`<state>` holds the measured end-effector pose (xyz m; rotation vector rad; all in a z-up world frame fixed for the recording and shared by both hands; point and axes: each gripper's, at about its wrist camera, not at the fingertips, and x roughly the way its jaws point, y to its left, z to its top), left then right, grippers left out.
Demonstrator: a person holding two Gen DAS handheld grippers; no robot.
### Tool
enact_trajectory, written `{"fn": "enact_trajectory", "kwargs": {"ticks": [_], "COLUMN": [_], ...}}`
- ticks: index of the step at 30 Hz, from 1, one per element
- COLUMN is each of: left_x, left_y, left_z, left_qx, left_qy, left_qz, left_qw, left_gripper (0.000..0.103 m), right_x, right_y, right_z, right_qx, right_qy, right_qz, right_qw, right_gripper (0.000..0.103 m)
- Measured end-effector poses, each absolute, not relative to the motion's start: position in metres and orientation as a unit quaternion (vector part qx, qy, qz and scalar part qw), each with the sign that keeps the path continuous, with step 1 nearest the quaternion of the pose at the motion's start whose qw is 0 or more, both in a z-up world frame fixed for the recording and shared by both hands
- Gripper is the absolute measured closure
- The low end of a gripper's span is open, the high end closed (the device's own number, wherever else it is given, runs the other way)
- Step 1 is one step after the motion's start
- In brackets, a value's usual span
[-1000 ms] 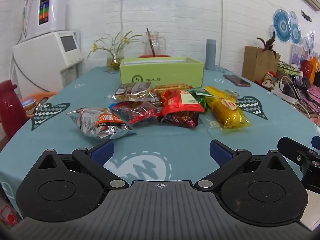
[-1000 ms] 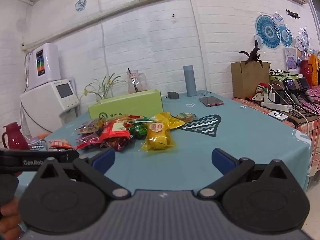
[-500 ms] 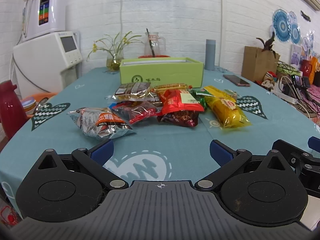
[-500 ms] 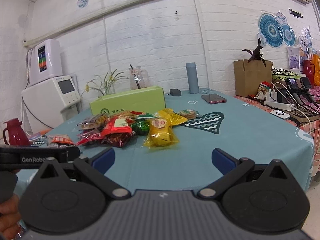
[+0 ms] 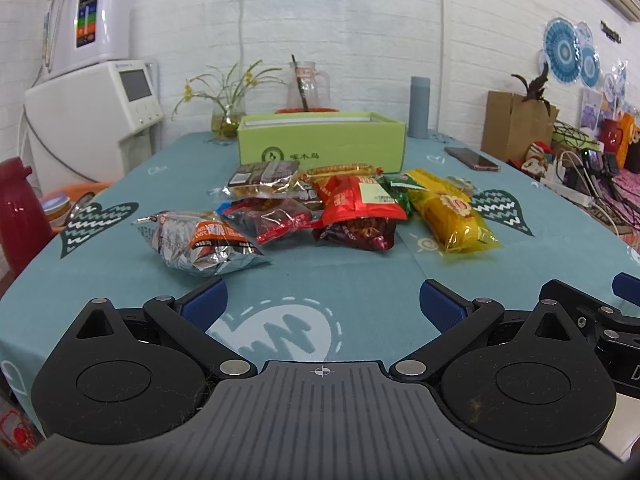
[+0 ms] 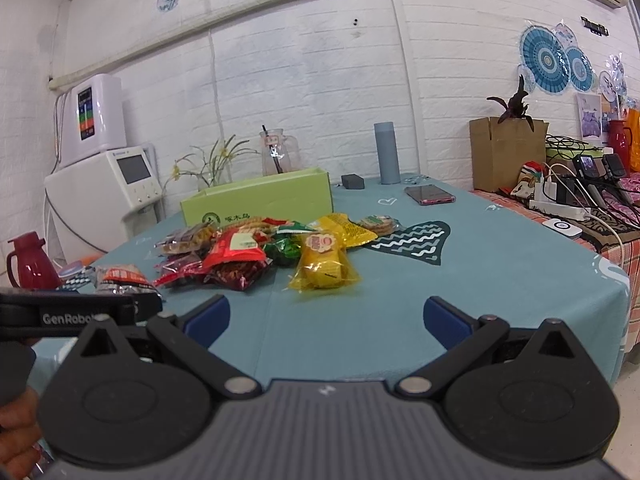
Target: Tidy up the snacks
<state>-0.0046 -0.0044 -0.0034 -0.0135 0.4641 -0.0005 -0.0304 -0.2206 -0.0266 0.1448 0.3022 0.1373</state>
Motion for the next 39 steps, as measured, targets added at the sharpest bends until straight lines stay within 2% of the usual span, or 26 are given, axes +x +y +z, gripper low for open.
{"fn": "enact_trajectory", "kwargs": {"ticks": [39], "left_x": [0.0035], "left_y": [-0.0051], "left_z": [-0.0056], "left_qx": [-0.005], "left_qy": [0.240], "left_qz": [-0.002], "left_qw": [0.971], "left_gripper": [0.011], "right_x": [-0.0257], "right_y": [-0.2183], "right_z": [-0.0306], "right_qx": [0.059], "right_qy": [0.161], "right_qz": [0.072], "right_qw": [0.982], "right_gripper": [0.000]}}
